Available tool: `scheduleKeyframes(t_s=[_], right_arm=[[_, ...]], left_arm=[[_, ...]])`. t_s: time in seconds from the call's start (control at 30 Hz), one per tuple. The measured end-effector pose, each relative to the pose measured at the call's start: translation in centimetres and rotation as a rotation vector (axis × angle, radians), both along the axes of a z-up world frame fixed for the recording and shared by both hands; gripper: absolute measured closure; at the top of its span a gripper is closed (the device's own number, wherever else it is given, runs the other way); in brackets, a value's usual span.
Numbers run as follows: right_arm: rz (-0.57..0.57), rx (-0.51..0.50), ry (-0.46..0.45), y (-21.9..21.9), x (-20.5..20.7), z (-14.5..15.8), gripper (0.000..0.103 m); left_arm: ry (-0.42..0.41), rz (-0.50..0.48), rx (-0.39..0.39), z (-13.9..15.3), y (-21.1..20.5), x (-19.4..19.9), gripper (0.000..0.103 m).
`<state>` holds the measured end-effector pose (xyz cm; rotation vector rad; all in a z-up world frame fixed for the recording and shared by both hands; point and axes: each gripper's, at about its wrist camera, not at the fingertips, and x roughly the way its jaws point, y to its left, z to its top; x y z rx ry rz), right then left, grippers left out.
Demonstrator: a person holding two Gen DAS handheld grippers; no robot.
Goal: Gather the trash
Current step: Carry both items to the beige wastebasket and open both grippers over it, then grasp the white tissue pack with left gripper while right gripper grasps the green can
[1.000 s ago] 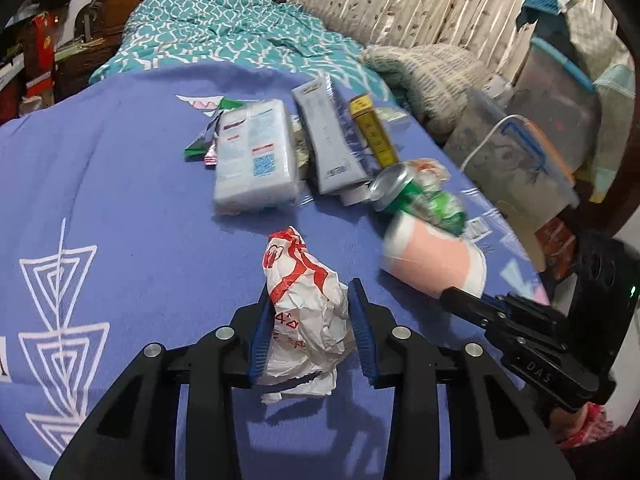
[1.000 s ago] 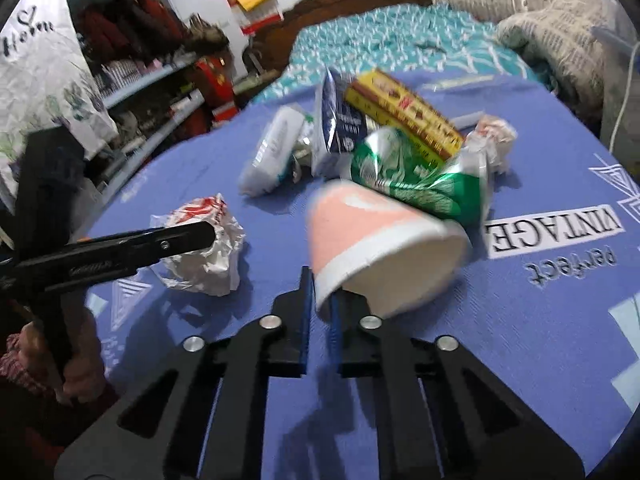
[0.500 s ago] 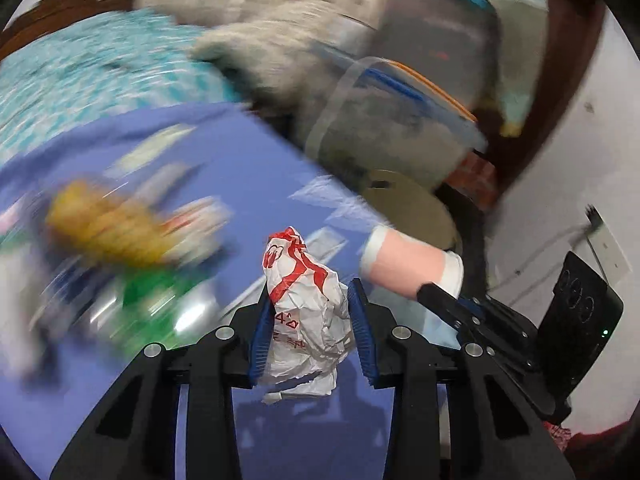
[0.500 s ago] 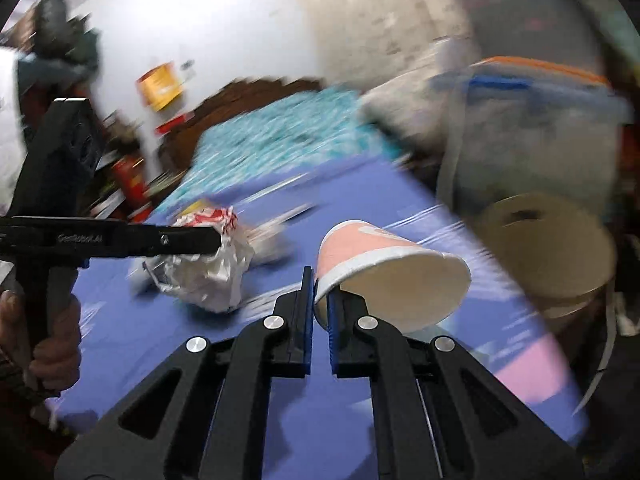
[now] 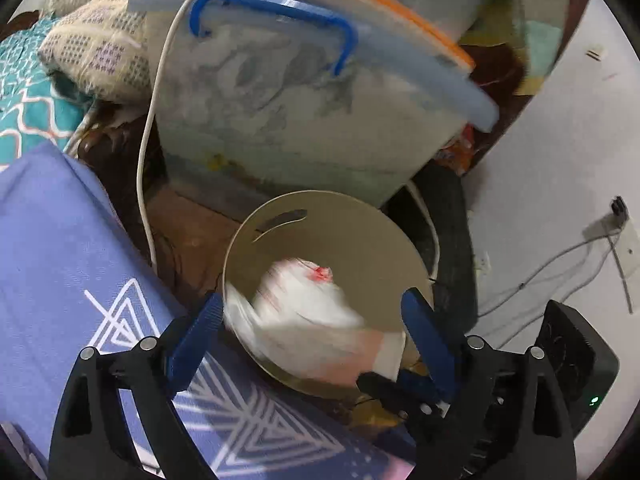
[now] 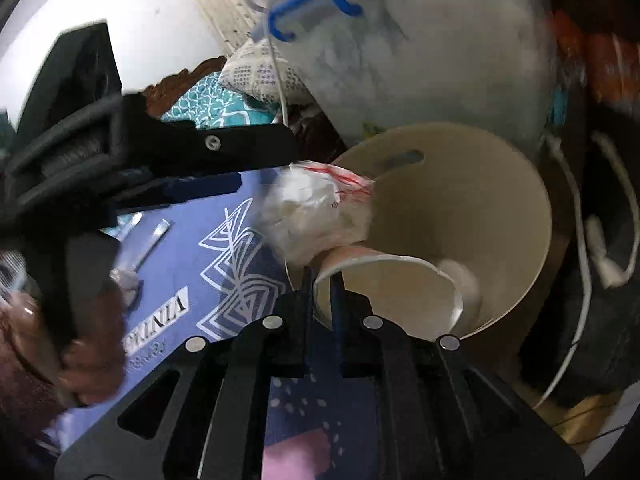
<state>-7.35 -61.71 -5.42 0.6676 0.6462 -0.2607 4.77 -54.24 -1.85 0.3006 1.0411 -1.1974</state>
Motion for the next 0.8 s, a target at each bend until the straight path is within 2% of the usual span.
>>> scheduleKeyframes(t_s=[0.07,0.1,0.13,0.17,0.2,0.33,0.47,0.57,0.67,0.7,0.8], right_arm=[[-0.015,0.015,-0.023,-0.1,-0.7,0.0,0.087],[-0.021,0.019,-0.045,-0.1,-1.1,0.2,0.071],[-0.03,0.017,-0.06,-0.3,-1.3,0.4,0.029],[-0.055,0.002,-0.081,-0.2,-1.8,0.8,0.011],[-0.092,-0.033,-0.113,0.3,-2.6,1.5,0.004],[-0.081,-0.115,-0.149,1.4,-2.7,3.5,0.004],[-0.007,-0.102,-0.207,4.2,-1.7,5.1,0.006],[0.102,-0.111,-0.215,7.9,0.5,6.2,0.019],[0.228,-0.095,-0.212,12.4,3.1,6.8,0.029],[0.274,-0.088,-0.209,14.1,4.1,6.9,0.031],[0.379,-0.075,-0.198,18.6,6.5,6.7,0.031]], left_arm=[[0.029,0.021,0.002,-0.1,0.5,0.6,0.018],[0.032,0.039,-0.023,0.4,1.6,0.9,0.018],[0.026,0.046,-0.035,0.9,2.9,1.0,0.018],[0.016,0.059,-0.053,1.6,4.2,1.0,0.018],[0.013,0.065,-0.066,2.1,5.1,1.1,0.018],[-0.029,0.098,-0.123,4.5,11.5,0.0,0.018],[-0.098,0.13,-0.161,6.3,19.7,-1.9,0.018],[-0.117,0.194,-0.158,6.7,27.2,-2.4,0.018],[-0.112,0.332,-0.129,6.3,34.9,-1.1,0.018],[-0.109,0.427,-0.115,6.2,38.6,-0.1,0.02],[-0.08,0.653,-0.104,6.1,46.1,2.6,0.021]])
